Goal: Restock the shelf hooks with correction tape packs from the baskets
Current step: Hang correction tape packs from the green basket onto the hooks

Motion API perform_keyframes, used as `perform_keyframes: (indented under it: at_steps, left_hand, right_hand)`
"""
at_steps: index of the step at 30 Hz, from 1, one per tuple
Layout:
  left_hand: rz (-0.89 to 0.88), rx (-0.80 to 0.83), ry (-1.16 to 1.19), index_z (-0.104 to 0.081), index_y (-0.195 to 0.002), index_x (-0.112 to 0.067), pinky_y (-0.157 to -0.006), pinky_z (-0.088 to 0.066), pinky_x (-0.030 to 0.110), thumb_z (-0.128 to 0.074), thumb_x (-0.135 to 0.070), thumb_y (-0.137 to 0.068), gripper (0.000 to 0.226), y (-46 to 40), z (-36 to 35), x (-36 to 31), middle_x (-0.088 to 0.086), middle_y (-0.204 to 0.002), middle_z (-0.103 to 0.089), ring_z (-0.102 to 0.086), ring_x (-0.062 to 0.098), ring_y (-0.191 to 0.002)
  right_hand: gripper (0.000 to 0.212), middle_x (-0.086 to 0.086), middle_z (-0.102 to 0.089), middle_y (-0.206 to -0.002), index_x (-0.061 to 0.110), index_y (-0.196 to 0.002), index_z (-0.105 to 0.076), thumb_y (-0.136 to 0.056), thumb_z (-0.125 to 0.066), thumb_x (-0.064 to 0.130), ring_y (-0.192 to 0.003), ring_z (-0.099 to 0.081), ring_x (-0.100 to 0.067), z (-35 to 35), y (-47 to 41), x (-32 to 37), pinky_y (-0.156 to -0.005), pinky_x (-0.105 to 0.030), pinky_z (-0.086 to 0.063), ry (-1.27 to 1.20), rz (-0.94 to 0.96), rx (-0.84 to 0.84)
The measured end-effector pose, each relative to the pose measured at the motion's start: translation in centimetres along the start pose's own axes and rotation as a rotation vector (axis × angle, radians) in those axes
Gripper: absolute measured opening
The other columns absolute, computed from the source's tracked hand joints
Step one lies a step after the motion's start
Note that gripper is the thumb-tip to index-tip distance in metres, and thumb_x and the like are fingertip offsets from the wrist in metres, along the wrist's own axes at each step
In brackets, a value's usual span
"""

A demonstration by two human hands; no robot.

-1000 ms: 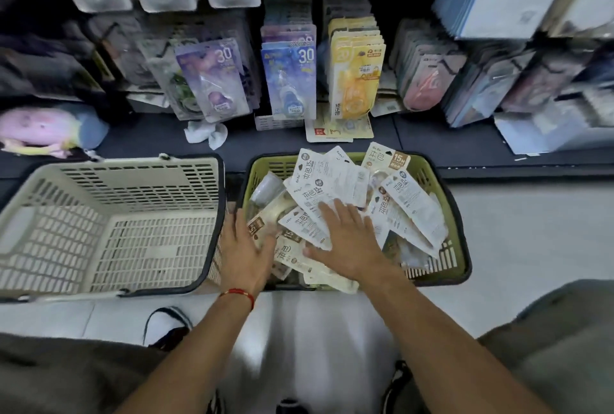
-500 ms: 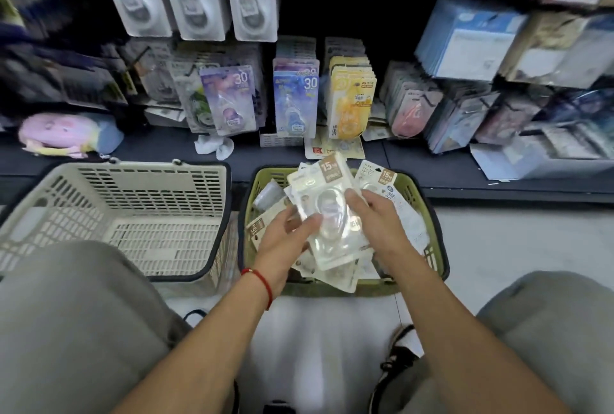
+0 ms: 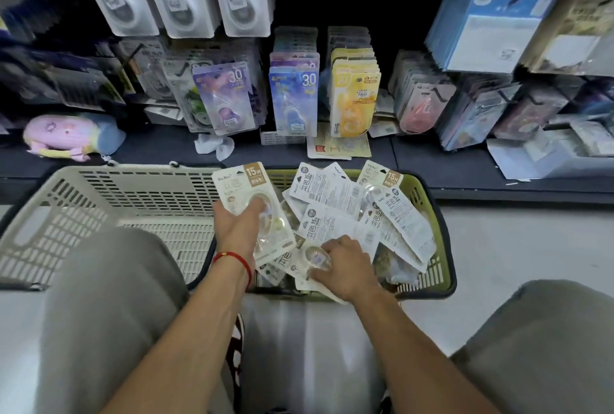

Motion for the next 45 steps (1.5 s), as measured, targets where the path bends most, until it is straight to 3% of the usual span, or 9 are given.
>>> perform_keyframes:
  at_steps: [9,13,16,20,25,29,32,37,45]
  left_hand:
    - [-0.030,0.120,-0.071,-0.054,-0.123,-0.025,-0.087,-0.051,0.036,-0.064,-0.022,-0.095,0.029,1.9,-1.2,-0.8,-0.005,-0.113,-0.070,-0.065,0.013,-0.094]
    - [-0.081,0.297,0.071,-0.060,-0.118,-0.038,-0.077,-0.058,0.039,-0.064,-0.031,-0.094,0.026,4.8,-4.5,-3.6,-0.007,-0.112,-0.076,-0.073,0.016,-0.101]
    - [-0.184,0.436,0.106,-0.062,-0.123,-0.045,-0.086,-0.061,0.039,-0.067,-0.043,-0.092,0.031,5.7,-6.7,-7.5,-0.010,-0.118,-0.077,-0.075,0.015,-0.108]
    - [-0.329,0.594,0.026,-0.057,-0.124,-0.055,-0.092,-0.058,0.038,-0.071,-0.065,-0.085,0.042,5.8,-9.1,-13.0,-0.018,-0.123,-0.075,-0.073,0.010,-0.113]
    - [-0.367,0.661,0.025,-0.059,-0.099,-0.070,-0.059,-0.054,0.007,-0.068,-0.059,-0.093,0.016,4.8,-12.2,-18.9,-0.037,-0.104,-0.073,-0.069,-0.016,-0.088]
    - [-0.368,0.588,0.105,-0.056,-0.125,-0.053,-0.094,-0.060,0.036,-0.071,-0.061,-0.090,0.039,1.9,-13.1,-22.0,-0.023,-0.123,-0.073,-0.070,0.000,-0.110]
    - [-0.428,0.423,0.196,-0.055,-0.135,-0.041,-0.107,-0.052,0.047,-0.074,-0.056,-0.091,0.050,-1.6,-11.7,-23.6,-0.017,-0.130,-0.070,-0.066,0.011,-0.122]
    - [-0.556,0.277,0.165,-0.057,-0.115,-0.053,-0.065,-0.056,0.010,-0.072,-0.048,-0.095,0.026,-5.1,-8.7,-24.3,-0.032,-0.111,-0.071,-0.069,-0.014,-0.092]
    - [-0.622,0.226,0.150,-0.061,-0.123,-0.038,-0.067,-0.056,0.010,-0.071,-0.044,-0.096,0.030,-5.9,-7.3,-24.3,-0.022,-0.112,-0.075,-0.073,-0.002,-0.098]
  right_hand:
    - [0.075,0.009,-0.060,-0.125,0.042,-0.125,-0.042,-0.068,-0.080,0.071,-0.102,-0.063,-0.007,7.2,2.8,0.5,-0.076,-0.029,-0.055,-0.777,-0.127,-0.342]
    - [0.101,0.015,-0.061,-0.134,0.038,-0.140,-0.051,-0.056,-0.075,0.088,-0.124,-0.061,-0.012,12.5,4.8,4.5,-0.104,-0.042,-0.053,-0.761,0.034,-0.386]
    - [0.067,0.016,-0.073,-0.110,0.043,-0.113,-0.060,-0.060,-0.072,0.083,-0.104,-0.070,-0.006,16.4,5.4,5.6,-0.087,-0.031,-0.058,-0.779,0.095,-0.445]
    - [0.083,0.025,-0.074,-0.100,0.041,-0.118,-0.059,-0.052,-0.077,0.088,-0.087,-0.069,0.011,21.6,5.2,6.3,-0.069,-0.019,-0.054,-0.854,0.135,-0.516]
    - [0.080,0.028,-0.073,-0.095,0.046,-0.109,-0.050,-0.050,-0.074,0.094,-0.080,-0.068,0.013,27.7,3.0,8.6,-0.055,-0.011,-0.051,-0.860,0.203,-0.615]
    - [0.066,0.018,-0.074,-0.104,0.045,-0.109,-0.052,-0.064,-0.074,0.087,-0.085,-0.070,0.009,31.1,-0.4,10.7,-0.064,-0.012,-0.054,-0.835,0.262,-0.642]
    - [0.048,0.010,-0.074,-0.115,0.040,-0.115,-0.058,-0.080,-0.081,0.063,-0.100,-0.074,-0.009,32.6,-3.9,11.8,-0.088,-0.044,-0.062,-0.909,0.316,-0.615]
    - [0.029,0.015,-0.077,-0.100,0.041,-0.114,-0.057,-0.092,-0.075,0.039,-0.086,-0.074,-0.002,34.4,-7.9,13.1,-0.084,-0.046,-0.063,-0.932,0.360,-0.689]
    - [0.030,0.024,-0.077,-0.092,0.035,-0.120,-0.061,-0.092,-0.074,0.035,-0.081,-0.074,-0.001,34.3,-10.3,12.7,-0.076,-0.041,-0.063,-0.978,0.291,-0.820]
Point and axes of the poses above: each hand's wrist, its own y-axis away from the middle knuckle, its own z-axis out of the back of the hand, x = y × z, the point moved 8 cm from there along -y, towards the middle knuckle
